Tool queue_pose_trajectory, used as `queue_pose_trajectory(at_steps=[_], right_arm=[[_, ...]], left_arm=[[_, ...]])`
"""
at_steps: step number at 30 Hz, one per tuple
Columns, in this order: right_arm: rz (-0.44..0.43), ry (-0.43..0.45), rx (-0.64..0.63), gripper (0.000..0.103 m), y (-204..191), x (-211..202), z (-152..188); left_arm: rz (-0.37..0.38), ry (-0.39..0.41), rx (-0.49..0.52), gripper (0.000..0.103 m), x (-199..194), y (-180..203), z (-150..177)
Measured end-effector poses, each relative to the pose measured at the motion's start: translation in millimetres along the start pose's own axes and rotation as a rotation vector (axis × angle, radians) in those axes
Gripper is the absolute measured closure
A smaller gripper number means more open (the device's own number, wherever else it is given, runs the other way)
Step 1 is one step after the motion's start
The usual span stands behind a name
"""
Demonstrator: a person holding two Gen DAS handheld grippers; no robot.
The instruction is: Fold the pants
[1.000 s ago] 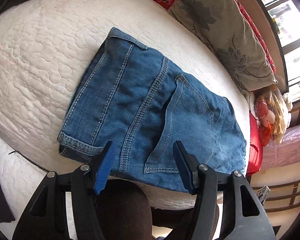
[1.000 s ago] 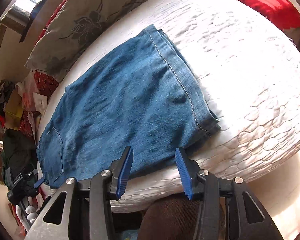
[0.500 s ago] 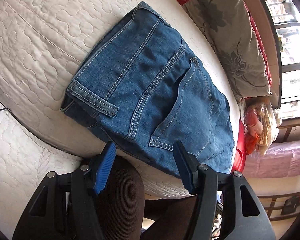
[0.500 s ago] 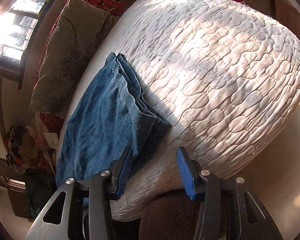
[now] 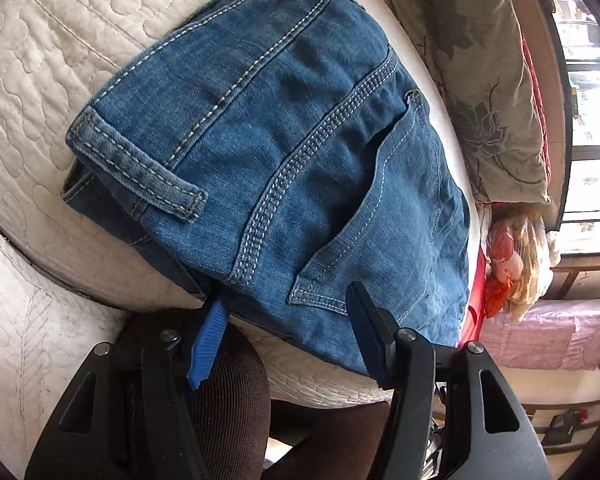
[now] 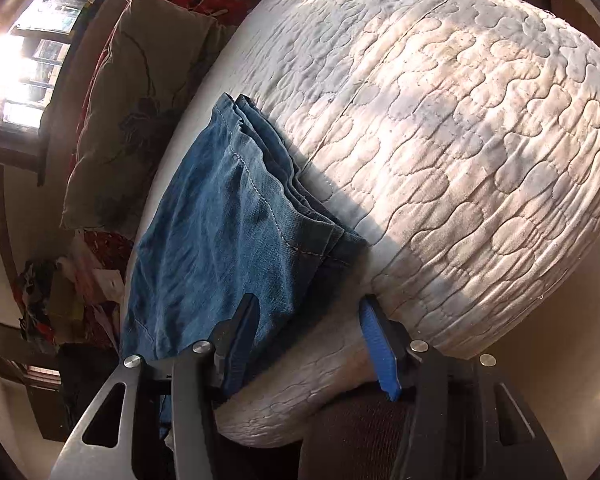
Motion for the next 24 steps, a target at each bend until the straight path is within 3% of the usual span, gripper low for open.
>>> queue_pose_trajectory(at_steps=[5,8,11,14,15,19,24], right_arm=[[0.008,-0.001,-0.007,0.048,-1.4,0.9,0.4],[0.012,0.000,-0.007,0.048,-2.7,2.8,-0.6],[-0.012,0.002,-0.002,0.048,-5.5,1.7,0.2],[-0.012,0.005,0.006,0.048,-4.4,-0.6,0.6],[-0.011,0.005,0.010,0.048,-2.9,-1.1,0.6],[-0.011,0.008,0.042,0.048,1.6,-0.8,0.8],[-0.015,0.011,0.072,0.048,0.4,4.3,2.3]], left_arm=[[-0.043,0.055,0.049,0.045,-11.1,-6.3,2.1],[-0.014,0.050,-0.058,0.045,-5.9,-22.8,-9.5],[-0.017,0.058,-0.091,0.047,-5.2,-26.5,-18.4],[-0.032,0.112,-0.080,0.062,-16.7,-25.4,-22.8],[-0.042,0.122,-0.071,0.063,-20.4,-25.8,-23.2],[0.009,0.083,-0.081,0.062,-21.2,-33.4,-12.4],[0.017,0.037,-0.096,0.058,-3.7,-38.0,-1.5]])
Point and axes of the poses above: each gripper's, at about its wrist camera, not at the fingertips, and x roughly the way its jaws point, y to its right, z to its underside, the point moved 5 cm from there along x, roughly the way its jaws point, and after that the axes turned 4 degrees about y, right-handed, at the moved point
